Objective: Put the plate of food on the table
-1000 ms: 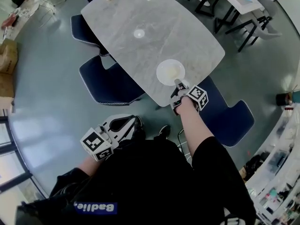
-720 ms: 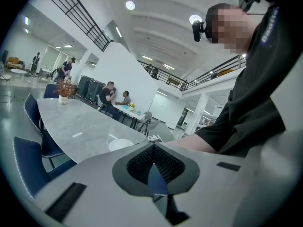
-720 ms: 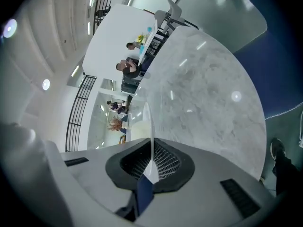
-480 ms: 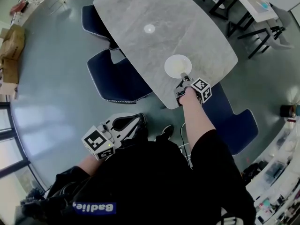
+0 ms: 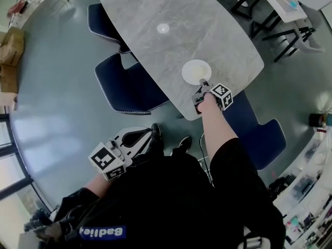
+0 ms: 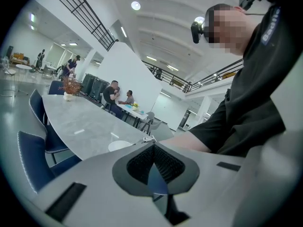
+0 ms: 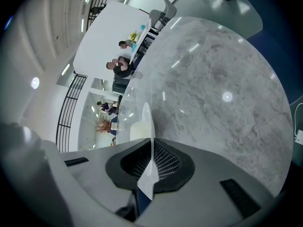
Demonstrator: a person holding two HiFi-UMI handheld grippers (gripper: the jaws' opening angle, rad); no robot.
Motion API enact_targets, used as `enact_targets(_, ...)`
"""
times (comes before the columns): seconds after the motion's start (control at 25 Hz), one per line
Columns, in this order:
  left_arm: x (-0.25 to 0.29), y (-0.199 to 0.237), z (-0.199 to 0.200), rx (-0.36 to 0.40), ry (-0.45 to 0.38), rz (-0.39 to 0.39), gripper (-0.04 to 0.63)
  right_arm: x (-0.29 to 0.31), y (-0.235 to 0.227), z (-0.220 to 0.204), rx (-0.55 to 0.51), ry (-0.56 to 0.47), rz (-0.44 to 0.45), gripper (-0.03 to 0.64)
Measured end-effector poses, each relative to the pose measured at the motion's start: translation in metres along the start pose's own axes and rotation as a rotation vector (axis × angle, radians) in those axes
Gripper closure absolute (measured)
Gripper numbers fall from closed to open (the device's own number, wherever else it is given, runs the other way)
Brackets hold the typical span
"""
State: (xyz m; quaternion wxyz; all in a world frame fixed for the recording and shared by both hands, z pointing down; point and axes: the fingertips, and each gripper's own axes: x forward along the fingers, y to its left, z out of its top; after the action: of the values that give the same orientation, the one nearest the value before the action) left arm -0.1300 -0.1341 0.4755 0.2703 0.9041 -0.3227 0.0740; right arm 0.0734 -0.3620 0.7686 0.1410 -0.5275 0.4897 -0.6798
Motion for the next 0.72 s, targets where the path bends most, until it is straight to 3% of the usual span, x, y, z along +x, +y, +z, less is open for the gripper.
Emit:
enact_targets(0.24,-0.006,0.006,-0.008,-0.02,-0.005,0.006,0.588,0.004,-0.008,0.001,-0.015,-0.019,-0.018,0.598)
enact_targets(0.72,-0.006,0.005,-0.014,-0.04,-0.012,-0.001,0.588,0.009,-0.02,0.004,-0.195,0.032,-0.185,0.571)
